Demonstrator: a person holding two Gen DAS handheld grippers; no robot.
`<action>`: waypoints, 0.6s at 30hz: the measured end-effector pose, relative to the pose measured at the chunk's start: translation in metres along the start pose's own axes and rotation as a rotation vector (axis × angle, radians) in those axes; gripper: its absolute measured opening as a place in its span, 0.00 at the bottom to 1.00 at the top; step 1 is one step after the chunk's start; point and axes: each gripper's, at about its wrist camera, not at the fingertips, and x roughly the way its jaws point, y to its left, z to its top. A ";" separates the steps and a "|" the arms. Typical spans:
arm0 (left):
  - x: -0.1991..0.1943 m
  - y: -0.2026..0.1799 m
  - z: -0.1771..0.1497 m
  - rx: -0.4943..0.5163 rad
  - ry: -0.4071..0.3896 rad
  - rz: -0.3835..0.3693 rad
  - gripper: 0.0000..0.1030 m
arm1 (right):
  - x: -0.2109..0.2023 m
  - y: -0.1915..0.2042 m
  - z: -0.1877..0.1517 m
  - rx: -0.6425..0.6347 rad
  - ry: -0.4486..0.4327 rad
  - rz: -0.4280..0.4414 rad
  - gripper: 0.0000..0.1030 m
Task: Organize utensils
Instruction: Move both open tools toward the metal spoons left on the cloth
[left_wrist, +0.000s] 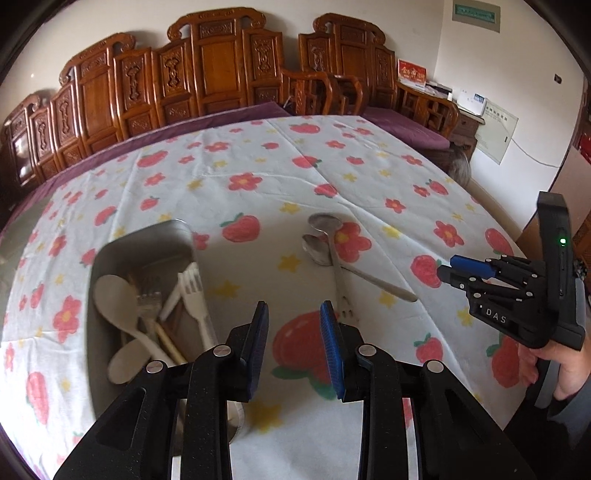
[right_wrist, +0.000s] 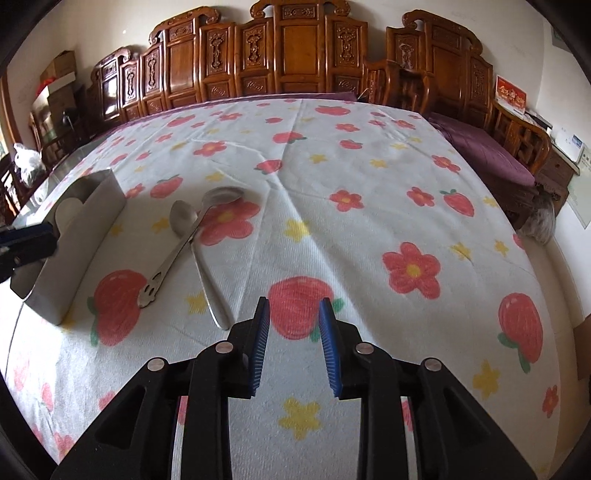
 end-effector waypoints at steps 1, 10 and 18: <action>0.007 -0.003 0.002 -0.002 0.010 -0.002 0.26 | 0.000 -0.002 0.000 0.004 -0.007 0.002 0.29; 0.068 -0.028 0.025 -0.007 0.096 -0.006 0.26 | 0.011 -0.016 -0.006 0.018 0.011 0.004 0.29; 0.109 -0.038 0.032 -0.011 0.164 -0.002 0.23 | 0.004 -0.014 -0.003 0.027 -0.020 0.043 0.29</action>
